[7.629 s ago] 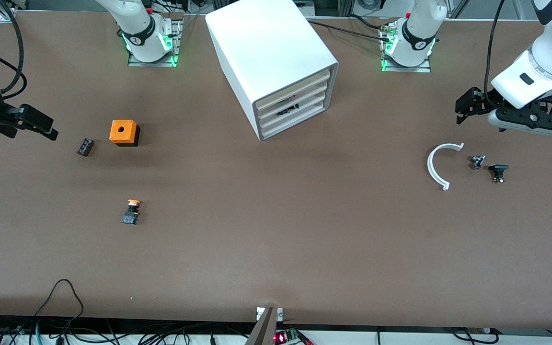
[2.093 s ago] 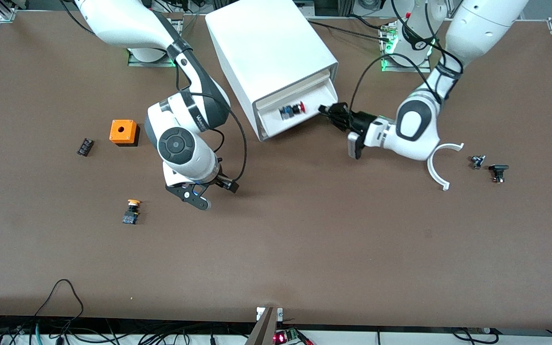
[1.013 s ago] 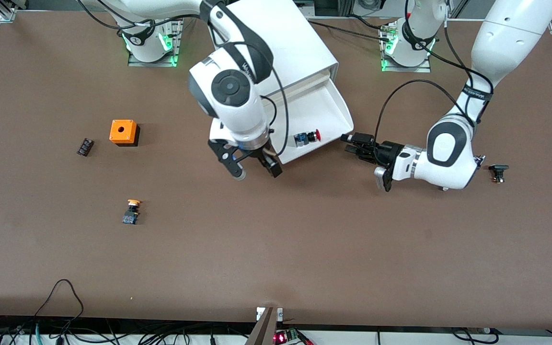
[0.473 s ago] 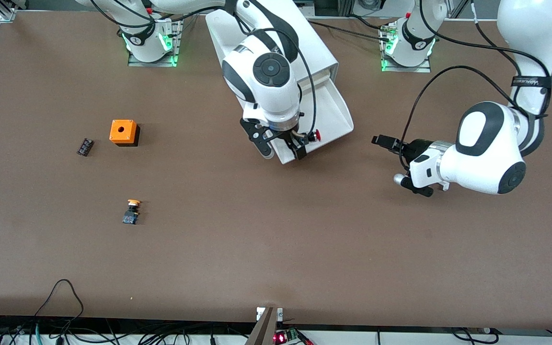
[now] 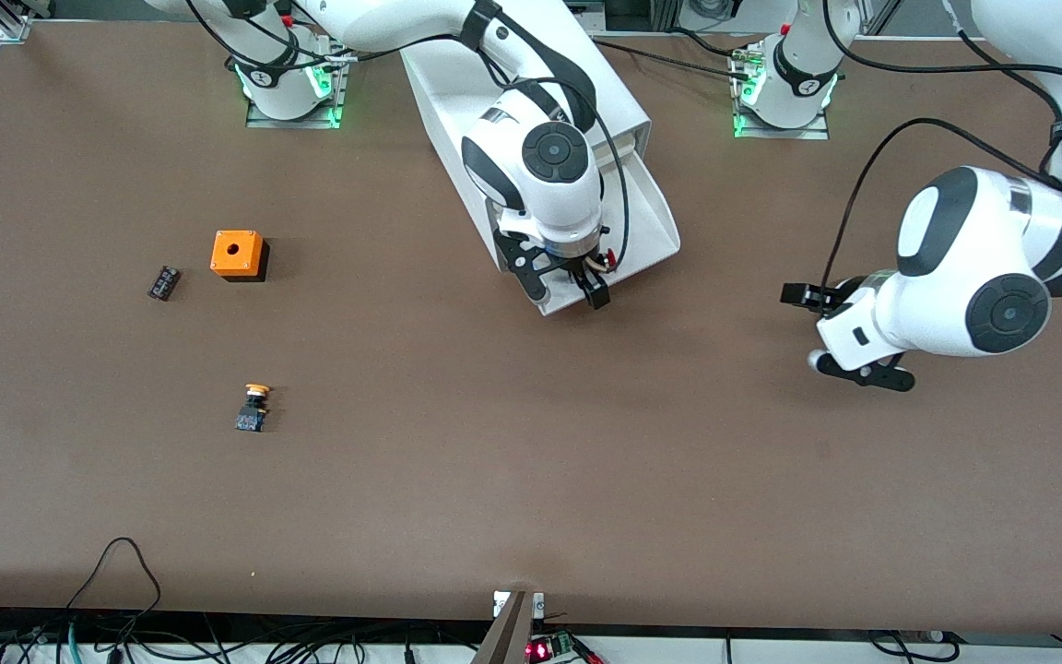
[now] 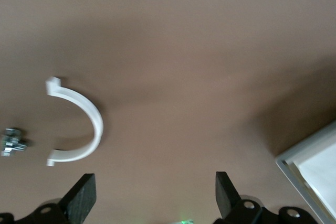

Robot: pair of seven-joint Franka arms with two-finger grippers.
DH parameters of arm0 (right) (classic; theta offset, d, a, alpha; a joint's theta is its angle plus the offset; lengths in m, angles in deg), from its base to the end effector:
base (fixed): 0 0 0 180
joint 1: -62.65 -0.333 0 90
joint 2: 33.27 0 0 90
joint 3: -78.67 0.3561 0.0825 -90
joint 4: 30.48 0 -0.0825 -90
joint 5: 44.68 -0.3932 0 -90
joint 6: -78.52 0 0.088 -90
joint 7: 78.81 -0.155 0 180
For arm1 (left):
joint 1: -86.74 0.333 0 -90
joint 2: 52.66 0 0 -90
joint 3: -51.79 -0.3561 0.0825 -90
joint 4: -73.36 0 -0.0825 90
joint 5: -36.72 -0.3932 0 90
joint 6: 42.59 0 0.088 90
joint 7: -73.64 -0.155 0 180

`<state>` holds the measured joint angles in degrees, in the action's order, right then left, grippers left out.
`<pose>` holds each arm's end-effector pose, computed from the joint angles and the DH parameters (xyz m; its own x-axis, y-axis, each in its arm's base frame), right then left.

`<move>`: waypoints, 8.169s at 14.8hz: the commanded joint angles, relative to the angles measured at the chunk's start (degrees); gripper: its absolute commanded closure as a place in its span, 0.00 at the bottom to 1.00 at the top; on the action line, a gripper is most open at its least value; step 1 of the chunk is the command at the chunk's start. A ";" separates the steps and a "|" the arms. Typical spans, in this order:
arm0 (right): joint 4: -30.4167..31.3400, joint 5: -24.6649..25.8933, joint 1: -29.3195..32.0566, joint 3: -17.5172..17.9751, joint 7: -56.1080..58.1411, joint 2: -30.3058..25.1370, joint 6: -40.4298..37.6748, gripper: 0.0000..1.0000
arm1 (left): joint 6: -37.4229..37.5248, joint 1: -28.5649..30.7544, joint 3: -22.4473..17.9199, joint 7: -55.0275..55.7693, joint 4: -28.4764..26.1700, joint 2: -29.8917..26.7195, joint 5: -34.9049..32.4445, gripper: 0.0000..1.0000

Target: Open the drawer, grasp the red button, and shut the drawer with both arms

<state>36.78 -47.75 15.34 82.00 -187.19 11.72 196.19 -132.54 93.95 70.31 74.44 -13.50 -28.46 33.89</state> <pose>0.5180 0.6196 0.3090 0.4978 -0.8596 -0.1154 -0.8673 -0.4942 -0.0603 0.6364 -0.0936 0.3946 0.9210 -0.1898 -0.3401 -0.1730 -0.9817 0.0793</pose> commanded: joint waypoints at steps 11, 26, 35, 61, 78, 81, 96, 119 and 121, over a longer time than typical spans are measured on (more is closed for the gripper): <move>-3.18 -0.71 -0.06 1.33 -0.87 0.10 -4.82 1.00 | -1.72 -0.62 -0.67 7.61 11.27 9.63 -1.91 0.00; -7.15 -0.62 11.44 1.16 37.95 -1.74 -7.90 1.00 | -33.96 -1.32 9.68 43.20 -19.74 -0.12 -1.47 0.00; -7.06 -0.80 22.52 1.25 65.02 -1.66 -12.28 1.00 | -37.41 -13.80 11.36 63.19 -21.77 1.20 -8.94 0.00; 10.69 5.00 39.93 -0.07 99.42 2.30 3.43 1.00 | -36.71 -13.63 27.10 65.39 -25.65 3.74 -3.49 0.00; 10.96 5.26 40.37 -2.01 99.68 1.34 5.03 0.01 | -1.91 9.29 27.01 21.12 4.93 -1.09 -11.67 0.00; 11.13 5.35 40.55 -3.05 99.77 -1.73 2.13 0.01 | -0.14 12.56 25.09 10.49 7.58 -3.53 -10.88 0.00; 30.91 4.65 41.43 -5.08 102.23 -29.68 -2.17 0.01 | -9.20 -9.94 -15.88 -2.82 -11.59 -26.84 1.34 0.00; 11.84 4.56 40.99 -5.70 102.23 -35.32 -27.15 0.01 | -8.23 -9.76 -15.53 -1.76 -10.79 -26.58 1.51 0.00; 10.35 4.47 40.99 -5.70 102.58 -35.14 -27.06 0.00 | -8.14 -9.76 -15.53 -1.76 -10.79 -26.67 1.43 0.00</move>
<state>49.93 -43.42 56.25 76.22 -85.72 -24.06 170.08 -141.41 84.52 54.99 72.35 -24.39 -54.50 34.43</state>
